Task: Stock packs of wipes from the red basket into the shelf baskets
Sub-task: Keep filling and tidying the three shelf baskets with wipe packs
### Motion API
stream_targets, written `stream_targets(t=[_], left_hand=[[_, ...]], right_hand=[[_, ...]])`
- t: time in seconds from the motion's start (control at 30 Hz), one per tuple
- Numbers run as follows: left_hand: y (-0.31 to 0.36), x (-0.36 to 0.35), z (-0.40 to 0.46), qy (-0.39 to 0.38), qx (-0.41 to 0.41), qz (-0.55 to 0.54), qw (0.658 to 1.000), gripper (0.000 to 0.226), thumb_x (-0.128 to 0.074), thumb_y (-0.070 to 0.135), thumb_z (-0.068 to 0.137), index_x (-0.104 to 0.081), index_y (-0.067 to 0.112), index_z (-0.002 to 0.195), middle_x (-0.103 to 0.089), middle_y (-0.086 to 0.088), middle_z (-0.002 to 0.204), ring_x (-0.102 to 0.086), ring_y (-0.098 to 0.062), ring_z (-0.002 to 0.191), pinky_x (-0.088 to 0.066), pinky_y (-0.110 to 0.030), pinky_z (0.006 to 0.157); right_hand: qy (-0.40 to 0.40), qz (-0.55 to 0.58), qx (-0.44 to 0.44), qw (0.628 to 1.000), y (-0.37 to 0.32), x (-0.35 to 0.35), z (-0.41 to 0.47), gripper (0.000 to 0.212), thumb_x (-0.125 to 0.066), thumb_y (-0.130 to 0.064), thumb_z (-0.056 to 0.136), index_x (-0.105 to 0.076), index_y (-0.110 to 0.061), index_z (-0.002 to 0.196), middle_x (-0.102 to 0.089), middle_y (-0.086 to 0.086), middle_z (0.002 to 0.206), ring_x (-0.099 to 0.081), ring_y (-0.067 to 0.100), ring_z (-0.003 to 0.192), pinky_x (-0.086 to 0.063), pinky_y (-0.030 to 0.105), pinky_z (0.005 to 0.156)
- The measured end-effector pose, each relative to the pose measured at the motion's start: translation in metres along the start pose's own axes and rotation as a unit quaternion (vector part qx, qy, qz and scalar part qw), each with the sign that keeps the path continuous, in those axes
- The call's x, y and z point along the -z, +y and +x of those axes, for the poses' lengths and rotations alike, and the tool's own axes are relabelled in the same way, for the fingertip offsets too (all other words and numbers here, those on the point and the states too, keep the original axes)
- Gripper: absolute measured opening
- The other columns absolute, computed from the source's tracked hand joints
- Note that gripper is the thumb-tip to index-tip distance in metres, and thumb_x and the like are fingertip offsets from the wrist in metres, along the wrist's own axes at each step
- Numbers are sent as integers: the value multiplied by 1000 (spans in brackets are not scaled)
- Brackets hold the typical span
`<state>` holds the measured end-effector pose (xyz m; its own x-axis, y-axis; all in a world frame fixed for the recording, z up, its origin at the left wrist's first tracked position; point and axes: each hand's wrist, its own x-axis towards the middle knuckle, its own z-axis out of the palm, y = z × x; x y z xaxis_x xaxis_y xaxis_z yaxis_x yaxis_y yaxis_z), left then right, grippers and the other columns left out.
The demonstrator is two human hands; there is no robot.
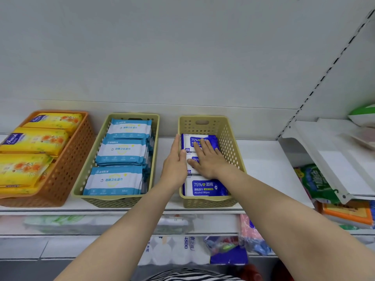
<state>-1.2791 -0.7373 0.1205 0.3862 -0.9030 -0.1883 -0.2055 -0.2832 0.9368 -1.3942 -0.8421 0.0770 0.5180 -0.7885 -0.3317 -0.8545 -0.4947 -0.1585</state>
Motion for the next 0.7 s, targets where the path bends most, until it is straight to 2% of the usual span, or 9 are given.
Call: stream_targets(t=[0.1, 0.27, 0.33, 0.4, 0.43, 0.5, 0.57, 0.7], left_hand=[[2, 1, -1, -11, 6, 2, 1000, 53, -33, 32, 108, -13, 44, 155, -56, 5, 128, -63, -6, 92, -52, -21, 64], [8, 5, 1, -33, 10, 11, 999, 56, -38, 26, 107, -13, 42, 155, -60, 0, 122, -67, -16, 99, -59, -31, 71], [13, 7, 2, -27, -11, 46, 999, 50, -42, 23, 105, -25, 38, 150, -63, 1, 122, -68, -15, 99, -60, -30, 71], [22, 14, 2, -8, -46, 71, 996, 39, -46, 23, 103, -39, 35, 139, -66, 1, 121, -68, -15, 101, -60, -37, 79], [28, 20, 2, -2, -66, 82, 994, 37, -46, 22, 103, -41, 34, 138, -64, 0, 125, -65, -18, 108, -58, -40, 87], [40, 37, 3, 3, -107, 130, 986, 46, -46, 19, 103, -36, 25, 147, -52, -4, 143, -51, -23, 129, -42, -37, 107], [49, 60, 8, 16, -138, 185, 973, 53, -45, 17, 103, -29, 14, 153, -38, -8, 155, -36, -25, 142, -30, -33, 112], [53, 120, 27, 30, -177, 221, 959, 57, -46, 17, 103, -25, 12, 155, -27, -9, 162, -23, -24, 149, -20, -34, 120]], right_hand=[[15, 22, 1, 1000, -1, 5, 2, 79, -30, -63, 99, 2, -24, 159, 11, 3, 166, 12, 20, 153, -4, 47, 124], [81, 135, -17, 987, -1, 27, 2, 63, -50, -44, 99, -34, -13, 152, -30, 10, 160, -28, 26, 147, -27, 39, 119], [108, 144, -29, 983, -4, 43, 0, 55, -55, -36, 98, -45, -9, 145, -46, 12, 148, -43, 28, 136, -36, 36, 110], [135, 145, -36, 979, -10, 61, 0, 43, -57, -30, 97, -57, -8, 134, -58, 12, 136, -53, 30, 126, -42, 34, 100], [147, 143, -40, 978, -14, 71, 0, 41, -57, -27, 96, -59, -8, 132, -60, 11, 135, -54, 30, 125, -42, 33, 100], [166, 141, -49, 975, -29, 92, 2, 41, -56, -27, 96, -60, -9, 134, -60, 11, 138, -53, 29, 128, -40, 33, 104], [189, 153, -55, 968, -51, 112, 3, 42, -56, -28, 96, -59, -12, 135, -58, 9, 140, -51, 27, 130, -39, 33, 106], [219, 148, -21, 964, -114, 144, 5, 44, -55, -30, 97, -56, -14, 138, -55, 5, 143, -49, 24, 132, -36, 29, 106]])
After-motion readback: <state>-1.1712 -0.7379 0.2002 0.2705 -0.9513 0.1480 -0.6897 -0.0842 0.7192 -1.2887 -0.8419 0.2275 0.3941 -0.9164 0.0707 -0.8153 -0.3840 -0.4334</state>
